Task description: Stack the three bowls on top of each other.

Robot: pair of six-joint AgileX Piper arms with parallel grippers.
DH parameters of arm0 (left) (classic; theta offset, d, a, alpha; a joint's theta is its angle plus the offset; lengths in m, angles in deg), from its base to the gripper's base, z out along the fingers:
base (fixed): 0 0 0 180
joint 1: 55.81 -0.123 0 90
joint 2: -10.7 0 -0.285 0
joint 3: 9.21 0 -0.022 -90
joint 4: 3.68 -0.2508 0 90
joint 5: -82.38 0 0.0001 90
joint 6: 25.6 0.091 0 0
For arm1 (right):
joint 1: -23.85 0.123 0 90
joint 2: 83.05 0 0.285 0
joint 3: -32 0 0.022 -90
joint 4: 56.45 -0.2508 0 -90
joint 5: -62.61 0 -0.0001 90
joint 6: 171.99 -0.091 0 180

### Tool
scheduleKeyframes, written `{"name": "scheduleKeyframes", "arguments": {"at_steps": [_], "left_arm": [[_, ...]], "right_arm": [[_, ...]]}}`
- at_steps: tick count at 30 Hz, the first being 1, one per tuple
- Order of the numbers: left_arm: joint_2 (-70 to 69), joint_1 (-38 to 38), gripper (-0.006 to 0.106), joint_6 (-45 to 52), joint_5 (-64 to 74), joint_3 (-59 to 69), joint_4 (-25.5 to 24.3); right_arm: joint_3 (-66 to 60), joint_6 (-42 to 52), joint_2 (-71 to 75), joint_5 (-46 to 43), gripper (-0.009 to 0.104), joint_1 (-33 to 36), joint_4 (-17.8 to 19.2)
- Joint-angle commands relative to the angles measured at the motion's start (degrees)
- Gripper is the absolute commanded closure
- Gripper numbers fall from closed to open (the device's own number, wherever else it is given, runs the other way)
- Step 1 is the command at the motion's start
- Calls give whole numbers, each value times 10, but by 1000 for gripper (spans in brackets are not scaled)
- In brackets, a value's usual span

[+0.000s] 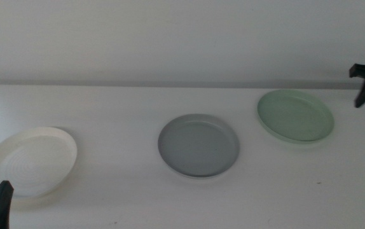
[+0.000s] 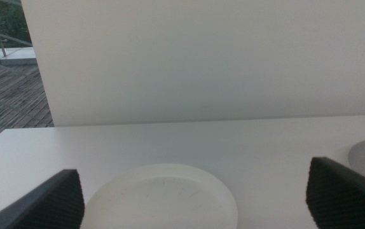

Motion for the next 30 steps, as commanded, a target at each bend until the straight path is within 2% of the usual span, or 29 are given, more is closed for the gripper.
{"name": "scheduleKeyframes", "arguments": {"at_steps": [1,7,18,21,27,30], "left_arm": [[-24,-2,7,-4,-9,23,9],[-24,-2,7,-4,-9,23,9],[-24,-2,7,-4,-9,23,9],[-24,-2,7,-4,-9,23,9],[-24,-2,7,-4,-9,23,9],[-24,-2,7,-4,-9,23,9]], "right_arm": [[20,-16,-27,-13,33,5,13],[80,-23,-118,32,42,7,-3],[82,-28,-180,-24,44,12,-1],[82,-30,-191,-29,57,12,3],[82,-32,-215,-36,95,12,5],[82,-11,-217,-29,97,12,-17]]}}
